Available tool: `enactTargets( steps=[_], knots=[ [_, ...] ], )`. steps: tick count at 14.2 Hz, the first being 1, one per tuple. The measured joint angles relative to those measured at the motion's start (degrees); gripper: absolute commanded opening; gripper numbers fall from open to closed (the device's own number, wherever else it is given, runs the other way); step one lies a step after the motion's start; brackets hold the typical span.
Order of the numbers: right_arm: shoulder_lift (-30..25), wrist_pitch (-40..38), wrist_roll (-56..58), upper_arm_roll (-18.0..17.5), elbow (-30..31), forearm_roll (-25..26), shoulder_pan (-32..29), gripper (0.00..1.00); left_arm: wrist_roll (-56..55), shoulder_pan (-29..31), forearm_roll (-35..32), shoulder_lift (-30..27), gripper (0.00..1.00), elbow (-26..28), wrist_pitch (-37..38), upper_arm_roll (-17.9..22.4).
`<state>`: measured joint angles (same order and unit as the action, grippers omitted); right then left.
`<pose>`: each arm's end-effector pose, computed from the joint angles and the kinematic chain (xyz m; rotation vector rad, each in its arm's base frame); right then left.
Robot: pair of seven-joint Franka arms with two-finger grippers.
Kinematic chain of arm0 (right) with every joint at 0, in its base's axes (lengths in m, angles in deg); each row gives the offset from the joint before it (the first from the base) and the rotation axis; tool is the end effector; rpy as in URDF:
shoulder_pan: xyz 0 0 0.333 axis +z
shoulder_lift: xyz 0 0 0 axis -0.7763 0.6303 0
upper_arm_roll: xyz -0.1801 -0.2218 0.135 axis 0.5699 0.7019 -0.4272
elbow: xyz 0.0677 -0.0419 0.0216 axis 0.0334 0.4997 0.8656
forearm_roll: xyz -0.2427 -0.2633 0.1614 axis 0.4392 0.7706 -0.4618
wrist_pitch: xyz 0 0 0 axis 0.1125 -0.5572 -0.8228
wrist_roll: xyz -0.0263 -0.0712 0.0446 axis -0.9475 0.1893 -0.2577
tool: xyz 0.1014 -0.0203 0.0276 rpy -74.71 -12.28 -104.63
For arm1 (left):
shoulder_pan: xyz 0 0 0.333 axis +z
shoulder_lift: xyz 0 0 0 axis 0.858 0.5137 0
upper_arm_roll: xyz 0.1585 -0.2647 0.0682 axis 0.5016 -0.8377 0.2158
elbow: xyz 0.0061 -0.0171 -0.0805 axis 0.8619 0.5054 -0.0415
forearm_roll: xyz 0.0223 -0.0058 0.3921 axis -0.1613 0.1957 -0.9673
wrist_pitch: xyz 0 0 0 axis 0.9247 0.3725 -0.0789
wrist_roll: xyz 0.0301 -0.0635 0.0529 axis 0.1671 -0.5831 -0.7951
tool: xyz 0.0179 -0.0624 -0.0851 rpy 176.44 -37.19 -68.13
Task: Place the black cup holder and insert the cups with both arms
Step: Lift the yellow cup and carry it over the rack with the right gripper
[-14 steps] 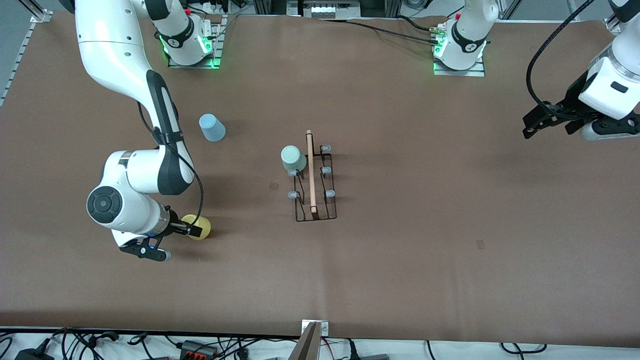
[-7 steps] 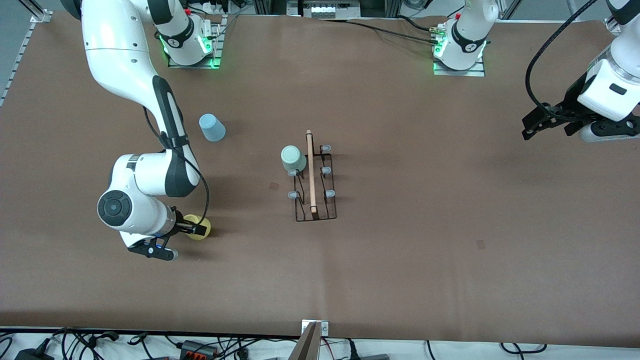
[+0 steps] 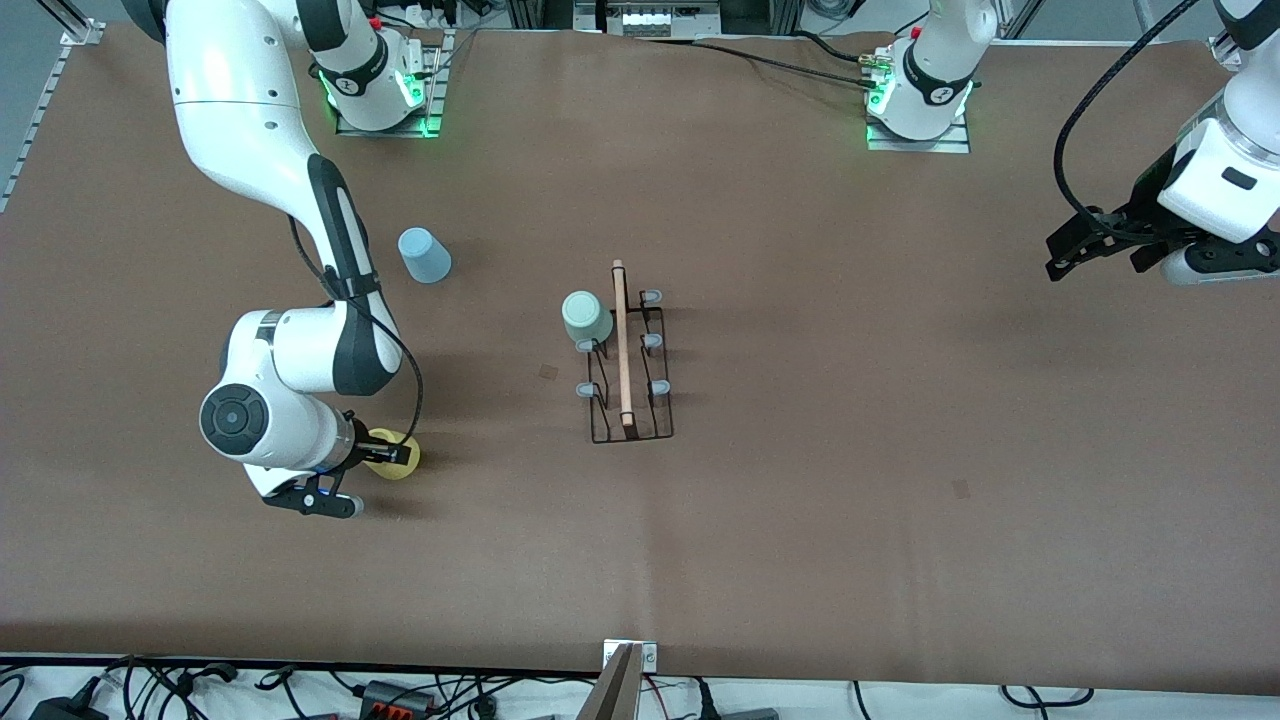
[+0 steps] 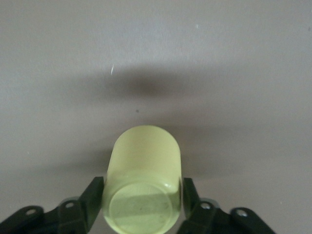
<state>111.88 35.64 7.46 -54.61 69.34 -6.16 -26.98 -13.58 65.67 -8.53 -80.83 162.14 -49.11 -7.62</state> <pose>0.7131 0.1310 0.2349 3.1071 -0.2423 -0.1517 0.5496 -0.0361 0.5958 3.1306 0.2007 0.1191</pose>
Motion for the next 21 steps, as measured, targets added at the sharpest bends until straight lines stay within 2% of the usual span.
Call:
enactTargets(
  steps=[4, 7, 9, 11, 13, 16, 21],
  knots=[
    [-0.3, -6.7, 0.3, 0.0, -4.9, 0.0, 0.0, 0.21, 0.0, 0.1, 0.0, 0.1, 1.0, -0.3, -1.0, 0.2],
    [-0.6, -12.3, 0.3, -0.1, -11.5, -0.2, 0.3, 0.2, 0.1, 0.4, 0.0, 0.1, 1.0, -0.4, -1.0, 0.3],
    [-0.9, -14.1, -0.3, -1.8, -14.3, -2.5, 0.8, 0.2, 0.1, 0.4, 0.0, 0.1, 1.0, -0.4, -1.0, 0.4],
    [-1.8, -14.5, -4.6, -4.6, -15.4, -5.7, 1.5, 0.21, 0.1, 0.4, 0.0, 0.1, 1.0, -0.4, -1.0, 0.4],
    [-2.3, -14.6, -10.2, -6.8, -16.3, -6.3, 2.9, 0.21, 0.1, 0.4, 0.0, 0.1, 1.0, -0.4, -1.0, 0.4],
    [-2.9, -14.6, -18.6, -7.3, -17.2, -6.4, 6.7, 0.21, 0.1, 0.4, 0.0, 0.1, 1.0, -0.4, -1.0, 0.4],
    [-4.3, -14.3, -25.8, -7.6, -17.5, -6.8, 9.6, 0.21, 0.1, 0.4, 0.0, 0.1, 1.0, -0.4, -1.0, 0.4]
  ],
)
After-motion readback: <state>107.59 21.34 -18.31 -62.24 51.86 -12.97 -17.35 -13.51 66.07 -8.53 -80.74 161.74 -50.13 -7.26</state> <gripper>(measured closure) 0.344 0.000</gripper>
